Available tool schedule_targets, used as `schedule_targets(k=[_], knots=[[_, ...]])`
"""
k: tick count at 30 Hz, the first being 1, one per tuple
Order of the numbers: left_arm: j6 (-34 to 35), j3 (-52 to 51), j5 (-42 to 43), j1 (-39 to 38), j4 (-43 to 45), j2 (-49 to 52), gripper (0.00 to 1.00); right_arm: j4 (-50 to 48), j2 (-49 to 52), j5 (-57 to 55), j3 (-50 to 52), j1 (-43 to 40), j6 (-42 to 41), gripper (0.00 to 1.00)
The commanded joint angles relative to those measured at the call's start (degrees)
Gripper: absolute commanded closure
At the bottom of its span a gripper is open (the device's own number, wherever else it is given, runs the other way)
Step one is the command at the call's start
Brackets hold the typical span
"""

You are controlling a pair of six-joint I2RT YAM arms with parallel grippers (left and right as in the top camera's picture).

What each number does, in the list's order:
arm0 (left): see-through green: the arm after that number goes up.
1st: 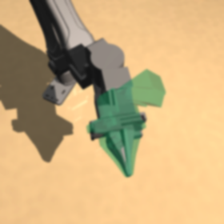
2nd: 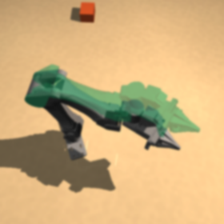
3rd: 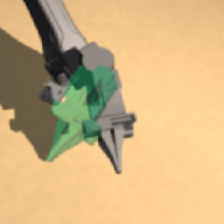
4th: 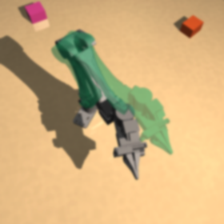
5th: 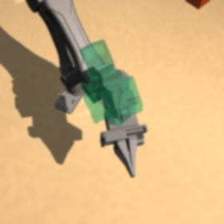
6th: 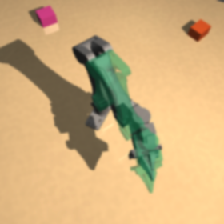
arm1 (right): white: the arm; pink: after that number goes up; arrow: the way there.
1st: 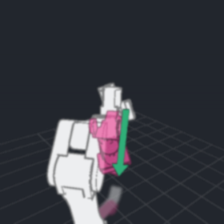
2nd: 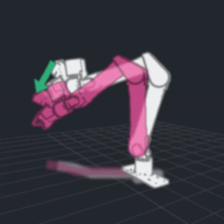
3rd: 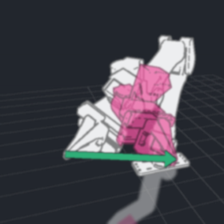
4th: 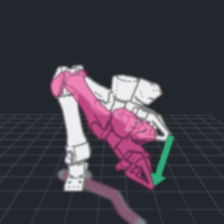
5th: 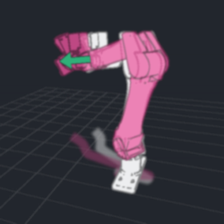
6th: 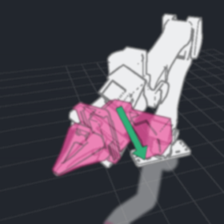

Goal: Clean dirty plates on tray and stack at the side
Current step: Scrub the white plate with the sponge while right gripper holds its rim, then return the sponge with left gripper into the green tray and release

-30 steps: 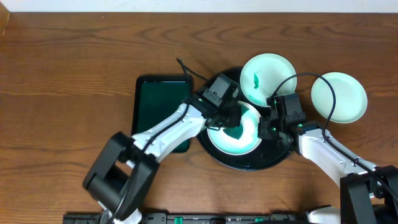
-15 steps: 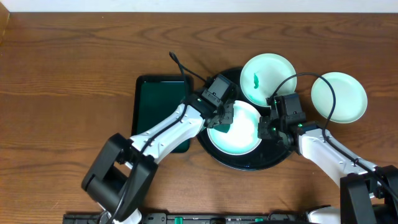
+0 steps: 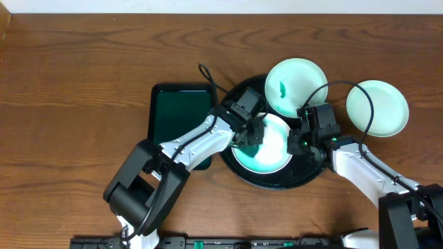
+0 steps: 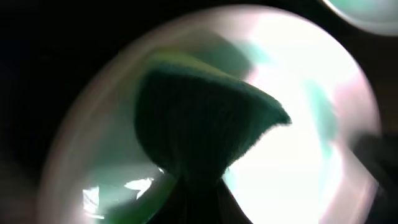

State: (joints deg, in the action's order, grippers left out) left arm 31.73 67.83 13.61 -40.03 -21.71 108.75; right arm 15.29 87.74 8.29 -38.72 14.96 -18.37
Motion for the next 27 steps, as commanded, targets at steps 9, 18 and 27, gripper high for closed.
schedule_targets(k=[9, 18, 27], knots=[[0.31, 1.75, 17.07, -0.76, 0.37, -4.33, 0.93, -0.11, 0.35, 1.42, 0.20, 0.52, 0.90, 0.99], [-3.48, 1.75, -0.94, 8.04, -12.55, -16.11, 0.93, -0.11, 0.35, 1.42, 0.20, 0.52, 0.90, 0.99], [-10.64, 0.81, -10.27, 22.77, -25.00, -16.57, 0.93, -0.13, 0.35, 1.42, 0.20, 0.52, 0.90, 0.99]])
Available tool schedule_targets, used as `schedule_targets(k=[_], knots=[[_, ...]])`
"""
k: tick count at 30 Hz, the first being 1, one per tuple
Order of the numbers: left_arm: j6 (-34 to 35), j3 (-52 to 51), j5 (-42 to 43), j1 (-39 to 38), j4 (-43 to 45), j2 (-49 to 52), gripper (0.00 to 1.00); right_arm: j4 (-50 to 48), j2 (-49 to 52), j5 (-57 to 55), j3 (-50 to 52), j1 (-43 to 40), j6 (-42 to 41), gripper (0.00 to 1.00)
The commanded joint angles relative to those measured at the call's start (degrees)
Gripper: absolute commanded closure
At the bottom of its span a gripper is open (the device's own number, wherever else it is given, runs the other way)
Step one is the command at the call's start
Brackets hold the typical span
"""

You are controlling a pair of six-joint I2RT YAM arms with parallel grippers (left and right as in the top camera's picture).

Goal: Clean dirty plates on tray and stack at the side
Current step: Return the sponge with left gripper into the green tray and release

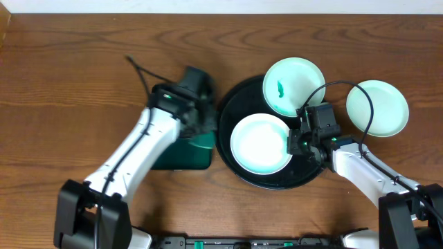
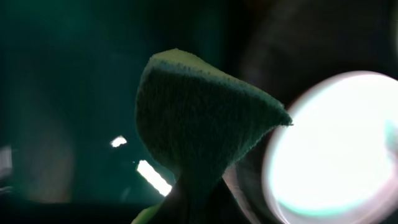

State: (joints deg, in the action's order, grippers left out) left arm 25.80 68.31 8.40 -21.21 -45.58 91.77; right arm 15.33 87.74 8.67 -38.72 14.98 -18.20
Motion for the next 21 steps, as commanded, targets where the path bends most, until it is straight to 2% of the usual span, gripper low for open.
schedule_targets(k=[1, 6, 12, 18, 19, 21], knots=[[-5.64, -0.11, -5.09, 5.20, -1.31, 0.68, 0.93, -0.15, 0.35, 1.05, 0.20, 0.50, 0.72, 0.99], [-8.02, -1.95, -5.09, 10.12, -1.01, 3.43, 0.93, -0.15, 0.35, 1.03, 0.20, 0.48, 0.72, 0.99], [-8.04, -3.30, -5.38, 10.60, 1.11, 6.88, 0.93, -0.13, 0.35, 1.05, 0.20, 0.50, 0.72, 0.99], [-8.02, -3.26, -9.14, 10.60, 1.33, 7.54, 0.92, -0.11, 0.35, 1.05, 0.20, 0.48, 0.72, 0.99], [-8.00, -3.26, -9.11, 10.60, 1.36, 7.54, 0.85, -0.11, 0.35, 1.05, 0.20, 0.48, 0.72, 0.99], [-7.98, -3.17, -9.05, 10.60, 1.18, 7.45, 0.57, -0.11, 0.35, 1.05, 0.20, 0.50, 0.72, 0.99]])
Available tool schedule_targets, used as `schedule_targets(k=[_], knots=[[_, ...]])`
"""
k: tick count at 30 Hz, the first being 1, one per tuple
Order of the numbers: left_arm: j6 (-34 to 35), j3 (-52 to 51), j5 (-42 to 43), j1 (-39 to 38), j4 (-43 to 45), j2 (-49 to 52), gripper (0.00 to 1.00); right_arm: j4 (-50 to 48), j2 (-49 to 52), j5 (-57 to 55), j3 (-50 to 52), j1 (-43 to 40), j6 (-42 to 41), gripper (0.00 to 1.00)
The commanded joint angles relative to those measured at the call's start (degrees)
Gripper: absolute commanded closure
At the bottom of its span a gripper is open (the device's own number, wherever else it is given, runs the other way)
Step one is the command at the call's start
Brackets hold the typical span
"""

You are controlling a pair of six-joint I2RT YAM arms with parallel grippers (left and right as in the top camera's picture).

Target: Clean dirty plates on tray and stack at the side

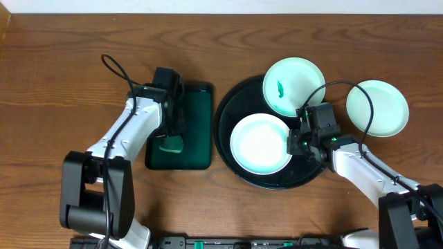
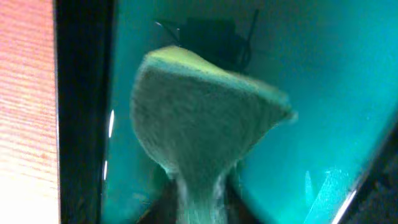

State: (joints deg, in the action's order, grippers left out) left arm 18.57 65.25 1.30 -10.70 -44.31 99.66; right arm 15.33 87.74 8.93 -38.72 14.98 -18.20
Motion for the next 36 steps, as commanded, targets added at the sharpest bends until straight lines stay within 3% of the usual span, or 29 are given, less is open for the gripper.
schedule_targets(k=[1, 3, 13, 20, 25, 31, 36], knots=[[-0.74, 0.07, -1.81, 0.09, -0.28, -0.48, 0.51, -0.11, 0.35, 0.79, 0.20, 0.48, 0.72, 0.99], [-0.72, 1.16, -1.77, 0.15, -1.31, -0.83, 0.44, -0.11, 0.35, 0.79, 0.20, 0.50, 0.72, 0.98], [-0.31, 7.56, -1.79, 5.40, -4.07, -10.91, 0.33, 0.31, 0.35, 0.79, 0.20, 0.50, 0.70, 0.91], [-0.35, 7.58, -2.01, 15.21, -3.63, -17.81, 0.23, 0.48, 0.35, 0.79, 0.20, 0.50, 0.70, 0.67], [-0.33, 7.50, -1.99, 21.29, -5.35, -18.05, 0.22, 0.57, 0.35, 0.76, 0.20, 0.50, 0.70, 0.54], [-0.33, 7.41, -1.99, 23.06, -5.62, -18.05, 0.22, 0.70, 0.35, 0.70, 0.20, 0.50, 0.70, 0.47], [-0.33, 7.41, -1.99, 23.06, -5.62, -18.05, 0.21, 0.42, 0.39, -0.76, 0.55, 0.50, 0.68, 0.49]])
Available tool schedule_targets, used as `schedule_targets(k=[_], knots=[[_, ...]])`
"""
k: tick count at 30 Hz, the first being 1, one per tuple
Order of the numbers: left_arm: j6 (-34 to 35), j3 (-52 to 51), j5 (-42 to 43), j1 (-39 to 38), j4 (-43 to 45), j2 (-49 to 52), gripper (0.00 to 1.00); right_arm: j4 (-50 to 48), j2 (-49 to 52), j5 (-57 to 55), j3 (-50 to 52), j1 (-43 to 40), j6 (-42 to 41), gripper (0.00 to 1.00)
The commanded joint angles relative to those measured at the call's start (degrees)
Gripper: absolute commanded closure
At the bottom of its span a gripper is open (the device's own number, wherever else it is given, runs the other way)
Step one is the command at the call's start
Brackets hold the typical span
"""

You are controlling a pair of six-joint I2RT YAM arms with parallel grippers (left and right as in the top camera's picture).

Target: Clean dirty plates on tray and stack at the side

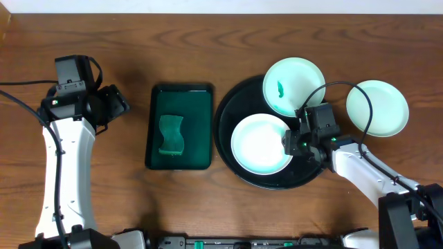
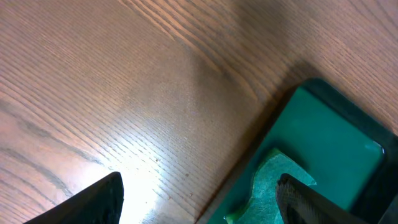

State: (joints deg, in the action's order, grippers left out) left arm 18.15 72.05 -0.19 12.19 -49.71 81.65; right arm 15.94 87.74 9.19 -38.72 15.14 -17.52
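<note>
On the round black tray [image 1: 239, 104] a white plate [image 1: 259, 144] sits at the front and a plate with a green smear [image 1: 294, 86] at the back. A third pale plate [image 1: 377, 108] rests on the table to the right of the tray. The green sponge [image 1: 171, 135] [image 2: 273, 180] lies loose in the green rectangular dish [image 1: 180, 97] [image 2: 323, 130]. My left gripper [image 1: 118, 107] [image 2: 199, 205] hangs open over bare wood left of the dish, nothing between its fingers [image 2: 102, 199]. My right gripper [image 1: 291, 144] is shut on the front plate's right rim.
Brown wooden table [image 1: 83, 48] all around. The right arm's cable arches over the smeared plate. The left arm runs along the table's left side.
My left gripper held the sponge over the green dish; now the sponge lies in the dish, and the gripper is open, off to the left over the table. The right arm has not moved.
My left gripper first pressed the sponge on the front plate while the right gripper held its rim. Then the sponge was at the dish's right edge, then over the dish. Now it lies there released, and the left arm has drawn away.
</note>
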Motion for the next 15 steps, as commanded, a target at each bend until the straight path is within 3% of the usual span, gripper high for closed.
schedule_targets(k=[1, 11, 15], knots=[[0.09, 0.61, -0.50, 0.17, -0.22, -0.04, 0.21, -0.37, 0.39, -1.03, 0.68, 0.35, 0.00, 0.50], [0.09, 0.61, -0.50, 0.17, -0.22, -0.04, 0.21, -2.64, 2.78, -0.98, 1.36, 0.33, -0.02, 0.62], [0.09, 0.61, -0.50, 0.17, -0.22, -0.04, 0.21, -3.15, 3.30, -0.98, 1.33, 0.33, -0.02, 0.81]])
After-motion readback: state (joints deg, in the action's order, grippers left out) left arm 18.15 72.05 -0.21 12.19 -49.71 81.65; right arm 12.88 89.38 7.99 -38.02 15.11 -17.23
